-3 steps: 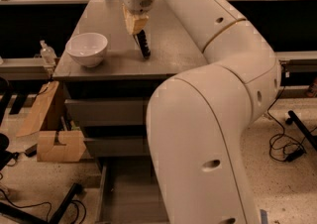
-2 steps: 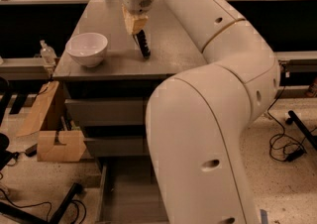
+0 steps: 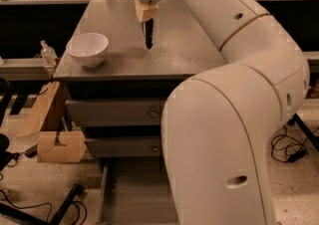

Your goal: Pick rxbar chocolate from bottom drawer and place on counter

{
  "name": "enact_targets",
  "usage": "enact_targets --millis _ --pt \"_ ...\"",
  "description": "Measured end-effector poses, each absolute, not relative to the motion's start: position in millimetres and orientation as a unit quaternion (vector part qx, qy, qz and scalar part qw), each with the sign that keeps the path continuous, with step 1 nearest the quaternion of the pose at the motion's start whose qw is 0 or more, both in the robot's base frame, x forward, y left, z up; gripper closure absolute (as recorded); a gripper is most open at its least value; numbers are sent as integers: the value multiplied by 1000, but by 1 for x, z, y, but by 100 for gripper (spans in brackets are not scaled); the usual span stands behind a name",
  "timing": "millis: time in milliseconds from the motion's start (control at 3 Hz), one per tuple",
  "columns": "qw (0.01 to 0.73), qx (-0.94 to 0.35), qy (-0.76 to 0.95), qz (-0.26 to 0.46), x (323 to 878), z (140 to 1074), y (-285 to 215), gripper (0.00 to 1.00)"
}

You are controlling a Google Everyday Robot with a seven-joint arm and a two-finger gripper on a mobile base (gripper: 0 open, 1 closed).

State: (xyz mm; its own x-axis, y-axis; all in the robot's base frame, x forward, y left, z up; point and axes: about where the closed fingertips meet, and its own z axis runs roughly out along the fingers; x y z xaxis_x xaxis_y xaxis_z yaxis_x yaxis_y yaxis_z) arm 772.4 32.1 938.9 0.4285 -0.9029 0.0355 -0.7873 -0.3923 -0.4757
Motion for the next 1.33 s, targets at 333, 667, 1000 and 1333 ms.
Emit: enact_targets --millis 333,667,1000,1333 --pt "234 -789 526 -216 800 987 -13 100" --pt "269 -772 516 -256 827 1019 -26 100" --pt "313 -760 506 -261 847 1029 -23 100" --pt "318 -757 506 -263 849 1032 -22 83"
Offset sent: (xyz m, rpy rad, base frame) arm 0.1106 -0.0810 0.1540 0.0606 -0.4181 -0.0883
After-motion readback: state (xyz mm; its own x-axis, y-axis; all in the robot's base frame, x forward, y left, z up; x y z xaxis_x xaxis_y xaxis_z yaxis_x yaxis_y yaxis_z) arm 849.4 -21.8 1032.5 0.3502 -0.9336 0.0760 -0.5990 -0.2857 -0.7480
